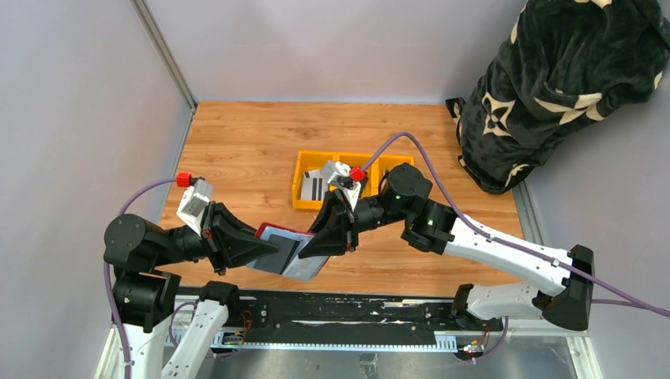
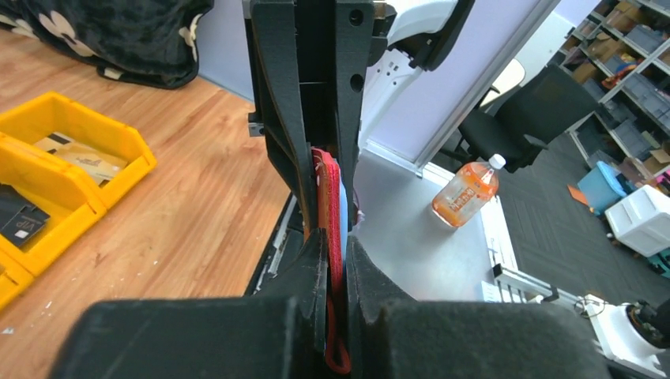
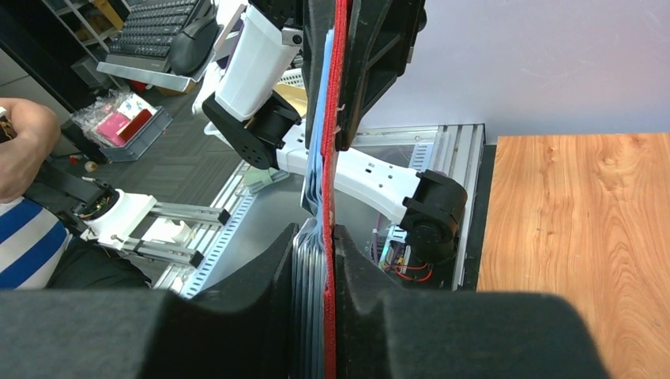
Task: Take the credit cards out of the card holder
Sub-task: Remove the credit card from the card holder.
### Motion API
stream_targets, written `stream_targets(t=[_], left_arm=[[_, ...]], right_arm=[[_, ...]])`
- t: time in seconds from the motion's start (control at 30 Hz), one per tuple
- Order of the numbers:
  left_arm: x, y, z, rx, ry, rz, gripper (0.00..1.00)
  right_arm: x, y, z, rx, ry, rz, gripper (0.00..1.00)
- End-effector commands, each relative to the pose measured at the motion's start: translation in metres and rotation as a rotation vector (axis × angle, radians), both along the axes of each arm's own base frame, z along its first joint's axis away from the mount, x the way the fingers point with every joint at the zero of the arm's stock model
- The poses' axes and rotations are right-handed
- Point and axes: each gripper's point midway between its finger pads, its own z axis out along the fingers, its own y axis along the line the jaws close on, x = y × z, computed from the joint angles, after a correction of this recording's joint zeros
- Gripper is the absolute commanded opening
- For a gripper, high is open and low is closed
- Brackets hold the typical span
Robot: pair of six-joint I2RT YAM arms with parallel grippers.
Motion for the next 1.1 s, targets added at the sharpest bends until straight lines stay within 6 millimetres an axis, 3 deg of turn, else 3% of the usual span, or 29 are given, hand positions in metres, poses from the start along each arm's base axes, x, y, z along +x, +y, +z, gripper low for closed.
stream_targets(t=[0.0,0.1,0.17,0.27,0.37,0.47,0.53,0.73,0.87,1.07], left_arm=[[0.008,0.0,0.005,-0.02,0.013,0.04,0.0],[0.021,0.002,0.007,-0.029,0.038,0.114,0.0],[0.036,0.006,0.007,-0.025,0.037,0.202,0.0],[0.053,0.016,0.003,0.014,0.006,0.33,0.0],[0.076,0.034,-0.003,0.052,-0.019,0.503,0.0],[0.094,0.053,-0.006,0.064,-0.044,0.663,0.0],[0.098,0.058,-0.008,0.056,-0.041,0.706,0.0],[0.088,0.048,-0.003,-0.002,-0.02,0.638,0.0],[0.076,0.037,0.003,-0.042,-0.009,0.547,0.0],[0.056,0.02,0.015,-0.111,0.016,0.389,0.0]], right_arm=[[0.003,-0.011,0.026,0.11,-0.041,-0.023,0.32],[0.023,-0.019,0.031,0.118,-0.04,-0.146,0.52],[0.042,-0.036,0.049,0.158,-0.071,-0.303,0.6],[0.074,-0.064,0.072,0.205,-0.041,-0.576,0.63],[0.073,-0.073,0.081,0.248,0.025,-0.597,0.63],[0.061,-0.053,0.073,0.228,0.124,-0.504,0.63],[0.055,-0.028,0.058,0.182,0.186,-0.462,0.64],[0.038,0.018,0.037,0.14,0.274,-0.362,0.64],[0.034,0.03,0.029,0.13,0.302,-0.314,0.64],[0.033,0.027,0.023,0.137,0.324,-0.306,0.65]])
